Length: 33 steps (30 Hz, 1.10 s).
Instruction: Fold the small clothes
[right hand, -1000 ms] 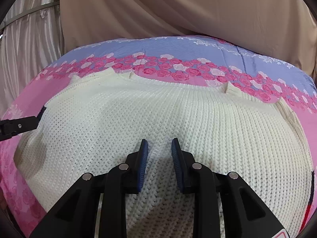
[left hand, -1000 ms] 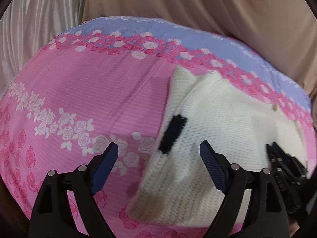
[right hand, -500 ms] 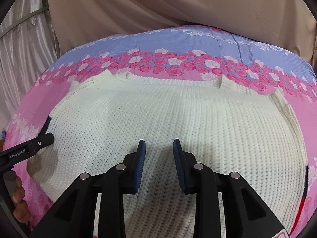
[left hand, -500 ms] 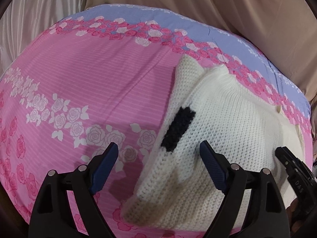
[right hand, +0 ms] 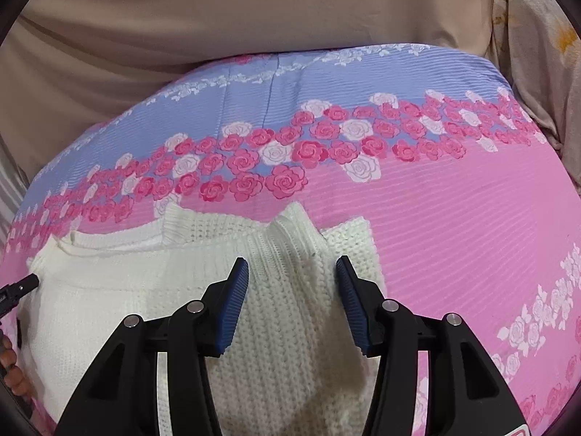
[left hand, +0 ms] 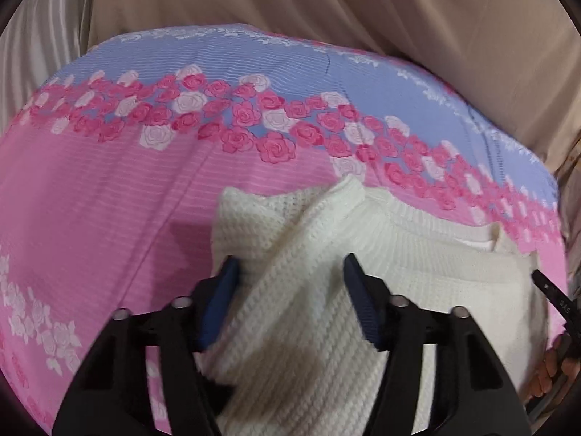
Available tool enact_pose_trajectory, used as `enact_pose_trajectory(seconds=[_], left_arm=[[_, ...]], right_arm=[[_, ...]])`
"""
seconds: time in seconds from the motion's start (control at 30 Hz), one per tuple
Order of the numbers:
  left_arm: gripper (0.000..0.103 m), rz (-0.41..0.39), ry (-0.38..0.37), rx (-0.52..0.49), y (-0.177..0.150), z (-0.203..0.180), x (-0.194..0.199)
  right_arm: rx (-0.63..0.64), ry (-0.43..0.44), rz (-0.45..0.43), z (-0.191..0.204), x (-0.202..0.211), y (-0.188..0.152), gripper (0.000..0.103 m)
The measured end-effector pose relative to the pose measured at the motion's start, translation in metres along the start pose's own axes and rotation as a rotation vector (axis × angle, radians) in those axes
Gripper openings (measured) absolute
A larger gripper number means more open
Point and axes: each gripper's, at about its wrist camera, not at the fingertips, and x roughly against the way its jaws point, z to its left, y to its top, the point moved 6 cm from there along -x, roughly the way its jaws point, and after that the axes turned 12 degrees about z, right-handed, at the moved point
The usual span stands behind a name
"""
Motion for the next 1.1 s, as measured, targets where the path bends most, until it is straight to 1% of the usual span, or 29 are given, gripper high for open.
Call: enact_pose_trajectory(seconds=[0.03, 0.07, 0.13, 0.17, 0.2, 0.23, 0.27, 0.3, 0.33, 0.4, 0.43, 0.47, 0.5, 0.53, 0.57, 0.6, 0.63, 0.67, 0.73, 0.77, 0.8, 0.83, 0.87, 0.9, 0.93, 0.97, 1.03, 1.07, 1.1], left_arm=[[0.028, -0.007, 0.028, -0.005, 0.002, 0.0, -0.001], [0.024, -0.013, 0.026, -0.011, 0.005, -0.001, 0.001], [0.008, -0.046, 0.013, -0.015, 0.011, 0.0, 0.014], [0.007, -0.073, 0.026, -0.018, 0.015, 0.0, 0.021], [0.0, -0.108, 0.046, -0.014, 0.019, 0.003, 0.029], [0.0, -0.148, 0.087, -0.004, 0.023, 0.006, 0.035], [0.0, -0.158, 0.104, 0.005, 0.026, 0.009, 0.036], [0.0, -0.134, 0.09, 0.012, 0.028, 0.011, 0.028], [0.0, -0.1, 0.069, 0.017, 0.029, 0.012, 0.02], [0.0, -0.047, 0.05, 0.023, 0.026, 0.014, 0.004], [0.0, -0.039, 0.035, 0.024, 0.023, 0.014, 0.004], [0.0, -0.038, -0.007, 0.016, 0.018, 0.011, 0.009], [0.006, -0.039, -0.036, 0.006, 0.017, 0.008, 0.014], [0.028, -0.038, -0.04, 0.002, 0.017, 0.006, 0.018], [0.043, -0.05, -0.049, -0.005, 0.02, 0.004, 0.021], [0.07, -0.066, -0.057, -0.009, 0.023, 0.002, 0.022], [0.078, -0.078, -0.05, -0.008, 0.026, 0.001, 0.021], [0.078, -0.074, -0.031, -0.02, 0.03, -0.002, 0.017], [0.078, -0.031, -0.031, -0.044, 0.034, -0.006, 0.002], [0.078, -0.014, -0.022, -0.049, 0.035, -0.008, -0.005], [0.076, -0.011, 0.011, -0.061, 0.035, -0.009, -0.011], [0.058, -0.021, 0.046, -0.081, 0.035, -0.011, -0.012], [0.043, -0.041, 0.112, -0.105, 0.035, -0.012, -0.011], [0.002, -0.062, 0.146, -0.122, 0.036, -0.013, -0.006], [0.0, -0.063, 0.125, -0.12, 0.037, -0.013, -0.002], [0.0, -0.067, 0.08, -0.103, 0.04, -0.012, 0.005], [0.0, -0.131, 0.127, -0.085, 0.048, -0.008, 0.018], [0.0, -0.155, 0.15, -0.077, 0.053, -0.006, 0.023], [0.0, -0.151, 0.141, -0.072, 0.056, -0.005, 0.022]], right_arm=[[0.019, 0.01, -0.008, 0.005, 0.003, 0.001, 0.008], [0.02, 0.032, -0.035, 0.008, 0.013, 0.002, 0.009], [0.001, 0.07, -0.144, 0.008, 0.046, 0.009, 0.008], [-0.008, 0.078, -0.21, 0.007, 0.067, 0.013, 0.008], [-0.018, 0.086, -0.255, 0.004, 0.079, 0.016, 0.008], [-0.031, 0.084, -0.276, 0.0, 0.084, 0.018, 0.008], [-0.04, 0.066, -0.256, -0.007, 0.075, 0.021, 0.008], [-0.048, 0.045, -0.218, -0.012, 0.059, 0.022, 0.008], [-0.053, 0.018, -0.145, -0.018, 0.031, 0.021, 0.008], [-0.059, -0.002, -0.051, -0.022, -0.005, 0.014, 0.008], [-0.059, 0.0, -0.048, -0.022, -0.009, 0.011, 0.008], [-0.044, -0.009, -0.066, -0.019, -0.005, 0.009, 0.009], [-0.036, -0.003, -0.076, -0.017, 0.0, 0.008, 0.009], [-0.034, 0.016, -0.084, -0.014, 0.005, 0.008, 0.011], [-0.032, 0.033, -0.092, -0.013, 0.009, 0.008, 0.015], [-0.032, 0.035, -0.097, -0.012, 0.011, 0.009, 0.015], [-0.036, 0.04, -0.098, -0.012, 0.013, 0.008, 0.019], [-0.04, 0.049, -0.099, -0.012, 0.013, 0.008, 0.03], [-0.042, 0.056, -0.093, -0.013, 0.008, 0.006, 0.046], [-0.039, 0.042, -0.078, -0.012, 0.002, 0.007, 0.046], [-0.032, 0.032, -0.061, -0.011, -0.003, 0.006, 0.046], [-0.022, 0.027, -0.059, -0.009, -0.005, 0.005, 0.032], [-0.015, 0.038, -0.055, -0.006, -0.005, 0.004, 0.009], [-0.015, 0.052, -0.077, -0.004, 0.003, 0.006, 0.009], [-0.022, 0.066, -0.113, -0.002, 0.013, 0.008, 0.009], [-0.026, 0.094, -0.163, 0.0, 0.03, 0.012, 0.008], [-0.032, 0.132, -0.263, 0.001, 0.061, 0.019, 0.008], [-0.029, 0.128, -0.287, 0.0, 0.067, 0.022, 0.008], [-0.023, 0.102, -0.286, -0.001, 0.065, 0.025, 0.008]])
